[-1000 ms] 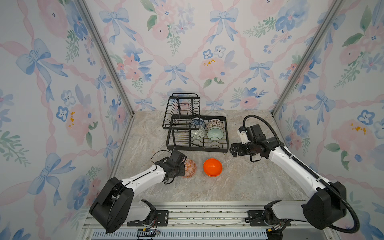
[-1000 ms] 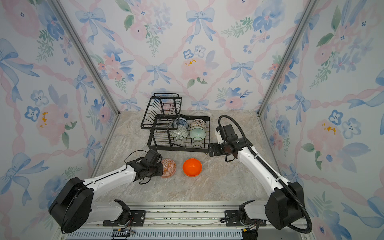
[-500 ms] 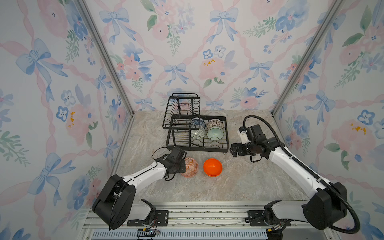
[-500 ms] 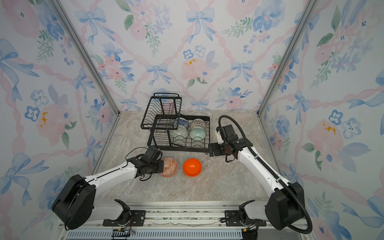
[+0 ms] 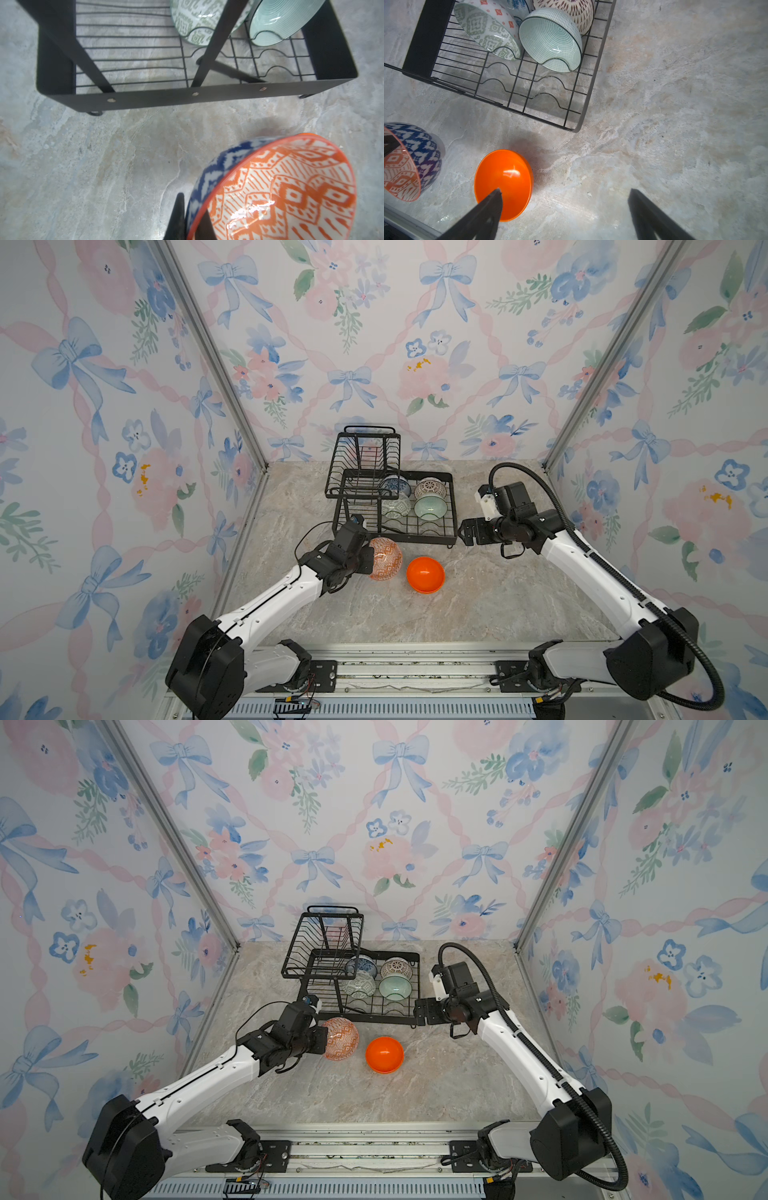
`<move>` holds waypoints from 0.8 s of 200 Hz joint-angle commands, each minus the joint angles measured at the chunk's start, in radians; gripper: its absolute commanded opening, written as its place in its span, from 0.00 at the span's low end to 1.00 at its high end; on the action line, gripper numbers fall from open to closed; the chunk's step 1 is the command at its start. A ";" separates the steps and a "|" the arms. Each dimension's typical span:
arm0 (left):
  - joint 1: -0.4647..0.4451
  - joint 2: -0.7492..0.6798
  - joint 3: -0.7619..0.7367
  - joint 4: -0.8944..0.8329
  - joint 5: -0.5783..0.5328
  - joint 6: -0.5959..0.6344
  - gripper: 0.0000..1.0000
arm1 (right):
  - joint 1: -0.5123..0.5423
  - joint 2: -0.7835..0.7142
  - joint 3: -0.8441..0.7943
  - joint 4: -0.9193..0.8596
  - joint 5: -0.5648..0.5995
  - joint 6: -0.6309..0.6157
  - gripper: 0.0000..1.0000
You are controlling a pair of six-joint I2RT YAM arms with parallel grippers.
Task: Load the bowls into the dish rack
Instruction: 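Lift the red-patterned bowl toward the rack with the left gripper while the right gripper approaches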
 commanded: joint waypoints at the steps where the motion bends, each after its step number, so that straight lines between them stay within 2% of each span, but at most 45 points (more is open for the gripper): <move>1: -0.040 -0.020 0.070 0.026 -0.047 0.073 0.00 | 0.009 -0.053 0.061 0.002 -0.076 0.011 0.97; 28: -0.073 0.003 0.128 0.026 -0.060 0.090 0.00 | 0.014 -0.070 0.130 -0.024 -0.130 0.018 0.97; 85: -0.129 0.039 0.259 0.028 -0.083 0.127 0.00 | 0.085 -0.080 0.172 0.031 -0.119 0.037 0.97; 126: -0.173 0.129 0.400 0.029 -0.142 0.167 0.00 | 0.117 -0.082 0.212 0.070 -0.141 0.018 0.97; 160: -0.185 0.215 0.532 0.030 -0.149 0.214 0.00 | 0.130 -0.062 0.216 0.122 -0.131 0.043 0.97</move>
